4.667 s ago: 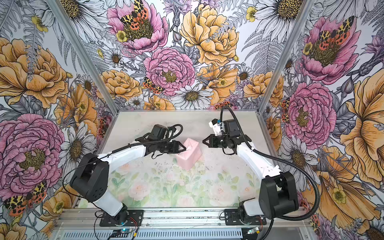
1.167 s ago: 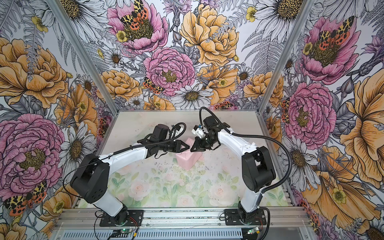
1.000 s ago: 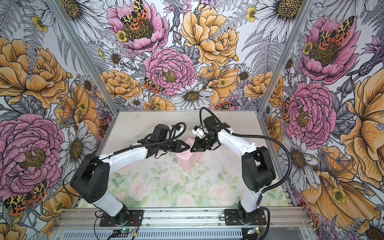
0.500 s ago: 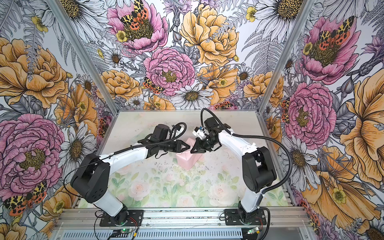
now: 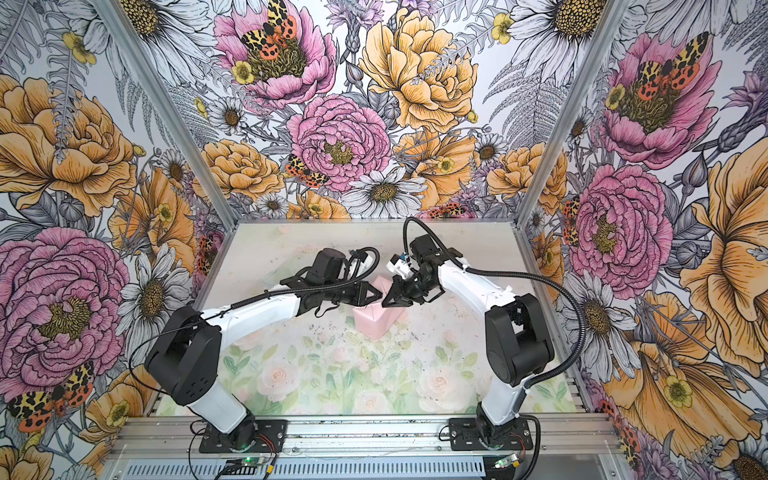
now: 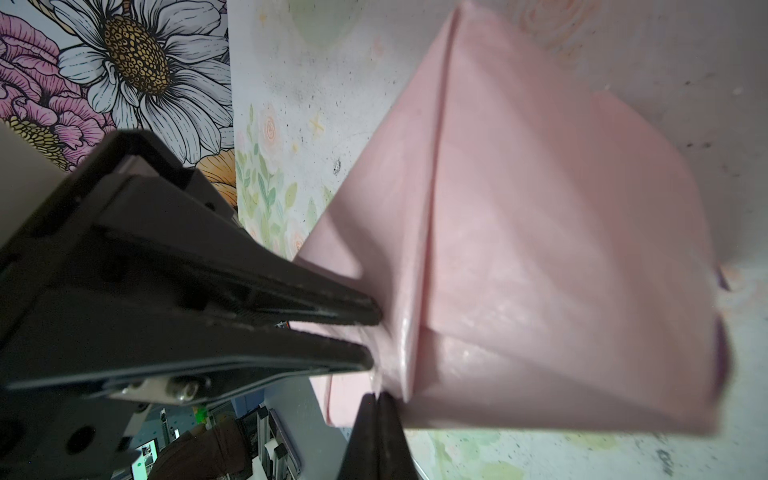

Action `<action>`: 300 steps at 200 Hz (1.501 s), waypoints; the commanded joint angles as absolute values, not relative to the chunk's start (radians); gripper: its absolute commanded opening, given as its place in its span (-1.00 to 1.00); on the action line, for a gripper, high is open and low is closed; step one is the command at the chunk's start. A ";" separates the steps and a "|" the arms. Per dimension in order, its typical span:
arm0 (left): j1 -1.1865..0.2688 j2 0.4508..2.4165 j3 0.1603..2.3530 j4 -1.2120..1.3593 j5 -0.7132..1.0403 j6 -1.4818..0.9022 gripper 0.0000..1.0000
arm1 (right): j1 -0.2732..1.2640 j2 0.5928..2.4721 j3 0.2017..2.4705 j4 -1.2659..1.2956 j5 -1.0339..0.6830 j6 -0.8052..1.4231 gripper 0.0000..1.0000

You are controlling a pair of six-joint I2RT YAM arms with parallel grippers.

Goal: Wrap the gift box in paper

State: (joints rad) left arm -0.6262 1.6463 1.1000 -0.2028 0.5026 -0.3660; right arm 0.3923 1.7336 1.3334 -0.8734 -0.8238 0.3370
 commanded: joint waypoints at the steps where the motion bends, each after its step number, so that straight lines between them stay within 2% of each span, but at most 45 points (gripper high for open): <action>1: -0.632 1.645 1.115 -0.235 0.453 -0.339 -0.58 | 0.387 1.722 1.318 -0.891 -0.787 0.348 -1.00; 35: -0.627 1.583 1.078 -0.131 0.487 -0.369 -0.46 | 0.386 1.729 1.318 -0.890 -0.780 0.349 -1.00; 62: -0.619 1.545 1.044 -0.046 0.524 -0.393 -0.45 | 0.384 1.729 1.319 -0.890 -0.777 0.350 -1.00; 99: -0.617 1.514 1.014 0.021 0.578 -0.408 -0.56 | 0.382 1.732 1.319 -0.890 -0.779 0.353 -1.00; 181: -0.620 1.593 1.019 0.024 0.634 -0.410 -0.76 | 0.377 1.727 1.321 -0.890 -0.782 0.360 -1.00; 300: -0.615 1.652 1.019 0.015 0.589 -0.405 -0.79 | 0.365 1.715 1.319 -0.890 -0.780 0.361 -1.00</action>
